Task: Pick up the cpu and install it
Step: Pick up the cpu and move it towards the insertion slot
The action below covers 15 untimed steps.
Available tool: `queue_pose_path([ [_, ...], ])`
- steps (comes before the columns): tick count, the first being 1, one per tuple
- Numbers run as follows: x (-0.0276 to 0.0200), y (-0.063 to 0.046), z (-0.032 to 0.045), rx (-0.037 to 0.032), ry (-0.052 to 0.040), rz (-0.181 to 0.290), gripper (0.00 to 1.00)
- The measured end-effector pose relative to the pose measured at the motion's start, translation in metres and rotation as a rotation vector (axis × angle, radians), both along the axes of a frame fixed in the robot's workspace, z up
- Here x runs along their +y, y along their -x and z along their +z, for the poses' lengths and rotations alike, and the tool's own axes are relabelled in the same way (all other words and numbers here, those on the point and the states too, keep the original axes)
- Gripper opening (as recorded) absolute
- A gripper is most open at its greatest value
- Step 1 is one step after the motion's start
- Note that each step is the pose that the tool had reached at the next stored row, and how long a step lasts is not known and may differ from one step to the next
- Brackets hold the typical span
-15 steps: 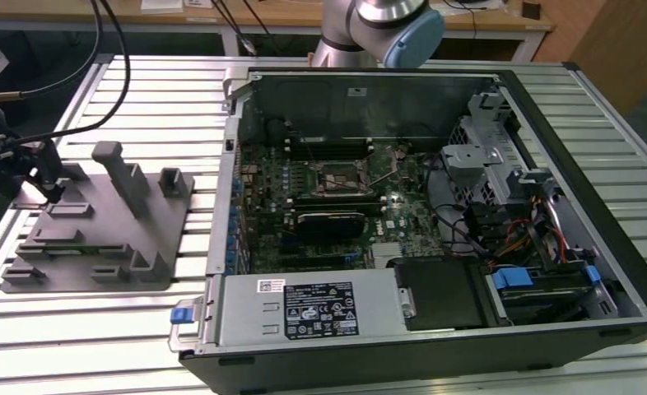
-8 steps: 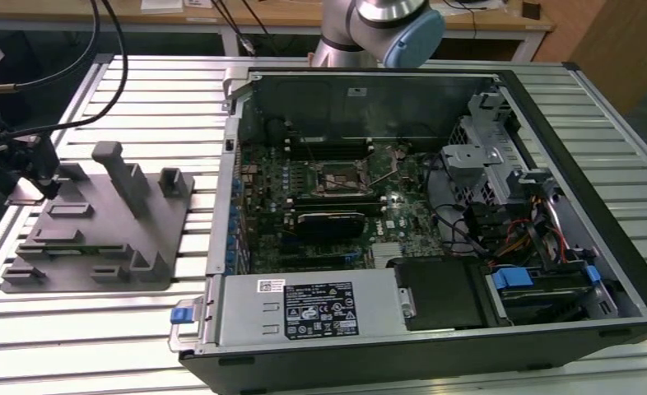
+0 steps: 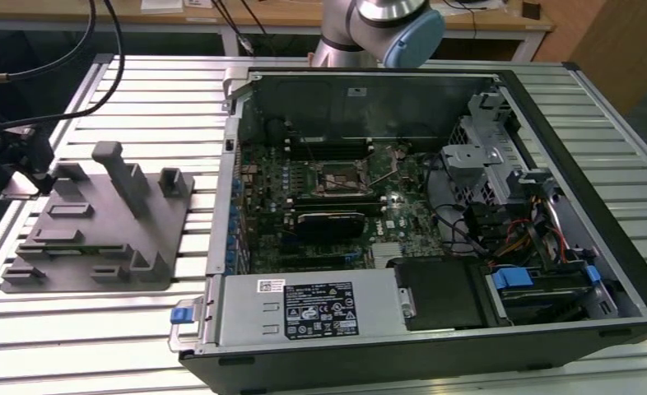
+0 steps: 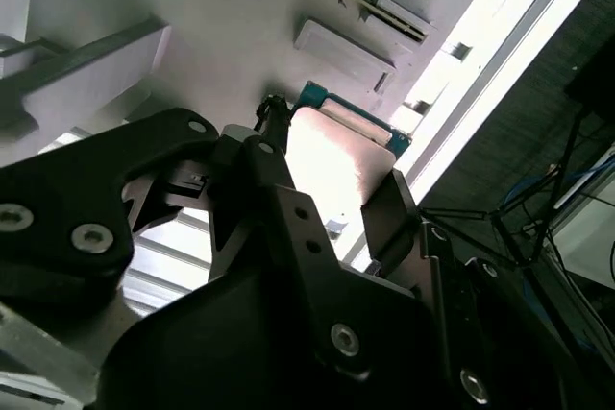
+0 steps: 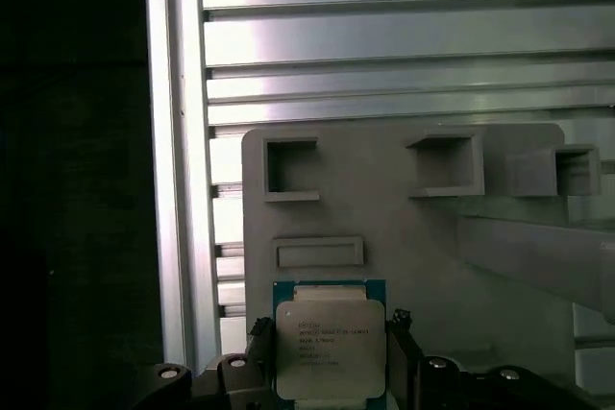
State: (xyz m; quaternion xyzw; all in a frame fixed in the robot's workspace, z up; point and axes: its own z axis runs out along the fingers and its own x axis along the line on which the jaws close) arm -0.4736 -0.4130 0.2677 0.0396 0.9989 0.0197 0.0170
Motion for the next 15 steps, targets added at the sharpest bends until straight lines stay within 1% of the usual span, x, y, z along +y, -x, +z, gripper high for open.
queue_pose_path([
  [4,0.0000,0.000,0.0071,0.0001,0.0001,0.000,0.55],
  [15,0.0000,0.000,0.0323,0.0001,0.0000,0.000,0.55],
])
